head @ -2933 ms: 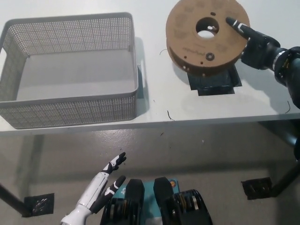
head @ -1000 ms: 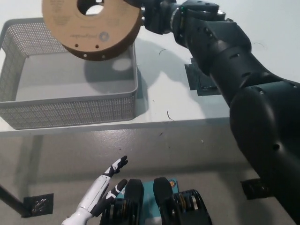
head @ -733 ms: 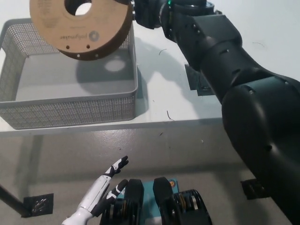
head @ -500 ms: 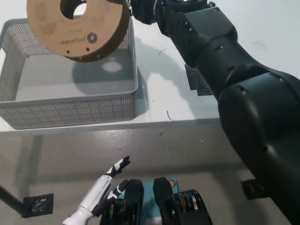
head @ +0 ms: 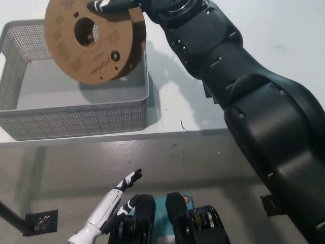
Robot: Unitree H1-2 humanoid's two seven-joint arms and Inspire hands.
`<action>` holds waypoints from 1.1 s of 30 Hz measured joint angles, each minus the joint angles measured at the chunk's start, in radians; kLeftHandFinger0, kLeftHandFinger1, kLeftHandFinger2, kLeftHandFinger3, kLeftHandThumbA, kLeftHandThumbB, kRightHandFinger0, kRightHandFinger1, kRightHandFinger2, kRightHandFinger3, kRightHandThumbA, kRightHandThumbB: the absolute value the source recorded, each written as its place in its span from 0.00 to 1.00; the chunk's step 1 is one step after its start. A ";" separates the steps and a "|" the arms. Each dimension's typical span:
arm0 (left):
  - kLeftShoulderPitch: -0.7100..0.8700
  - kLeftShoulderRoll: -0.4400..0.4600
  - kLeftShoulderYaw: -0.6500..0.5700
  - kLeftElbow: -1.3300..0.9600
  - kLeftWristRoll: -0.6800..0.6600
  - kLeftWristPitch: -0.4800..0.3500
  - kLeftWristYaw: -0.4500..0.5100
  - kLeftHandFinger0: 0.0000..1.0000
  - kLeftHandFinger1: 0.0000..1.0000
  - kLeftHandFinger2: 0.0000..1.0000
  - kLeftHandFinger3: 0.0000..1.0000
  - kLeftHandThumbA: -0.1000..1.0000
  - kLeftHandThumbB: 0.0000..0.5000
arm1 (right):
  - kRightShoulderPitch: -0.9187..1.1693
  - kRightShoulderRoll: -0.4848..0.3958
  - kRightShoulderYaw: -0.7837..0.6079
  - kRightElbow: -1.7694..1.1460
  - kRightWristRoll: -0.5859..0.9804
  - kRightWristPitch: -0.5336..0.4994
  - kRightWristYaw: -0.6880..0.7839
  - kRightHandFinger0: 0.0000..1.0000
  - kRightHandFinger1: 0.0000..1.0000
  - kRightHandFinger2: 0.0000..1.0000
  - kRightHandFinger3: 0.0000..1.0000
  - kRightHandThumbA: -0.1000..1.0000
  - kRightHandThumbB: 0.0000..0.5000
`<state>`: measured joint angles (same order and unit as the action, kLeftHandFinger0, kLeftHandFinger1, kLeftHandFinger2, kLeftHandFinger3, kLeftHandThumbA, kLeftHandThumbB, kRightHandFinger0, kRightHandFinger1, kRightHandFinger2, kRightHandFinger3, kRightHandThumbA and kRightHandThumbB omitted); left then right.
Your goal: Use the right hand to pick up a 3d printing filament and place it into a container on the left side
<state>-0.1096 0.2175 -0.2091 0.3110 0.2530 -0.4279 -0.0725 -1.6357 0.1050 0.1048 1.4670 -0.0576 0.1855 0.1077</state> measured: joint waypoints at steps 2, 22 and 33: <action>-0.002 0.000 0.000 0.000 0.000 0.000 0.000 1.00 1.00 1.00 1.00 1.00 0.68 | 0.000 0.006 0.008 0.000 -0.008 -0.017 -0.007 0.14 0.49 0.76 0.60 0.00 0.32; -0.004 0.000 0.000 -0.001 -0.007 0.000 -0.007 1.00 1.00 1.00 1.00 1.00 0.68 | 0.022 0.105 0.151 0.000 -0.114 -0.138 -0.051 0.01 0.44 0.78 0.78 0.00 0.37; -0.004 0.001 0.000 -0.017 -0.007 0.000 -0.010 1.00 1.00 1.00 1.00 1.00 0.71 | 0.086 0.105 0.316 0.001 -0.237 -0.246 -0.119 0.00 0.39 0.79 0.82 0.00 0.37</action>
<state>-0.1136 0.2182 -0.2094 0.2942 0.2459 -0.4280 -0.0829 -1.5497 0.2102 0.4211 1.4680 -0.2941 -0.0607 -0.0113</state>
